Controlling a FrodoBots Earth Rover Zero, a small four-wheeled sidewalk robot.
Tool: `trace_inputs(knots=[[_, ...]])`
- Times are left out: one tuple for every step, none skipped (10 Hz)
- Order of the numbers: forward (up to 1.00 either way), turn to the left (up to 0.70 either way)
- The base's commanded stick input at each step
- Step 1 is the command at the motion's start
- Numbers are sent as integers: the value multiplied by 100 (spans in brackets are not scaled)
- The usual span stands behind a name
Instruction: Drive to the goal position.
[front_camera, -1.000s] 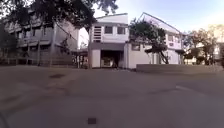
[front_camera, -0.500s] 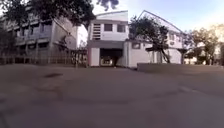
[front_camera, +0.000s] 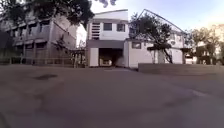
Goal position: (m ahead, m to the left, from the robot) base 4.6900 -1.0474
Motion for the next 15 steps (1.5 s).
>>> trace_inputs(knots=[[85,0],[85,0],[85,0],[85,0],[85,0],[85,0],[85,0],[85,0],[85,0],[85,0],[85,0],[85,0],[85,0],[85,0],[85,0]])
